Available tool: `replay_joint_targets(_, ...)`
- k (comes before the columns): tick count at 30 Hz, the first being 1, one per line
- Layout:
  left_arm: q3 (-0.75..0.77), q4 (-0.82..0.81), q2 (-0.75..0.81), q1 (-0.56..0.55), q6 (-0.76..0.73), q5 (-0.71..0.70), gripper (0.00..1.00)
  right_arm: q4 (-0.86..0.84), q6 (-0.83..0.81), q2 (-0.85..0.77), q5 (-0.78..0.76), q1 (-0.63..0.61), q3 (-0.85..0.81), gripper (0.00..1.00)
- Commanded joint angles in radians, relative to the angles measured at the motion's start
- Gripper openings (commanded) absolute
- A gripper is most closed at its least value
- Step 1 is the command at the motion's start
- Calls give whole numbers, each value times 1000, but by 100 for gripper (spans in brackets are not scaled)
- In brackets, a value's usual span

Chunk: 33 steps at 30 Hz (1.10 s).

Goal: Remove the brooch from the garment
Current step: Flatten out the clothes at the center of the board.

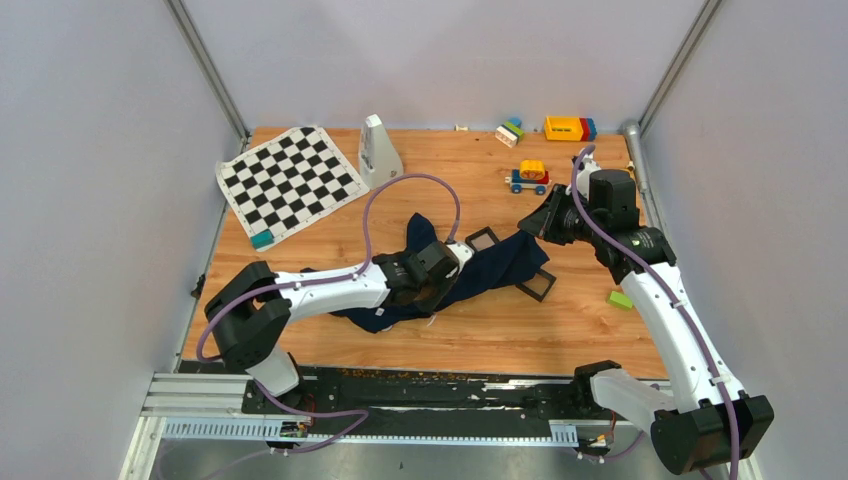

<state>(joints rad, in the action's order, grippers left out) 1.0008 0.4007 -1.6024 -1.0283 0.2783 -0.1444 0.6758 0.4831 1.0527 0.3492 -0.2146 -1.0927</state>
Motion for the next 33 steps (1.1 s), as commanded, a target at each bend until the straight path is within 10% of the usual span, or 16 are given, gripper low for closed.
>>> replay_joint_targets(1, 60, 20, 12, -4, 34, -72, 0, -39, -23, -25, -17, 3, 11, 0)
replay_joint_targets(6, 116, 116, 159, 46, 39, -113, 0, -38, -7, -28, -88, 1, 11, 0)
replay_joint_targets(19, 502, 496, 508, 658, 37, -26, 0, 49, -10, -8, -204, 4, -218, 0)
replay_joint_targets(33, 833, 727, 781, 705, 67, -236, 0, 111, 25, -305, -43, 4, -470, 0)
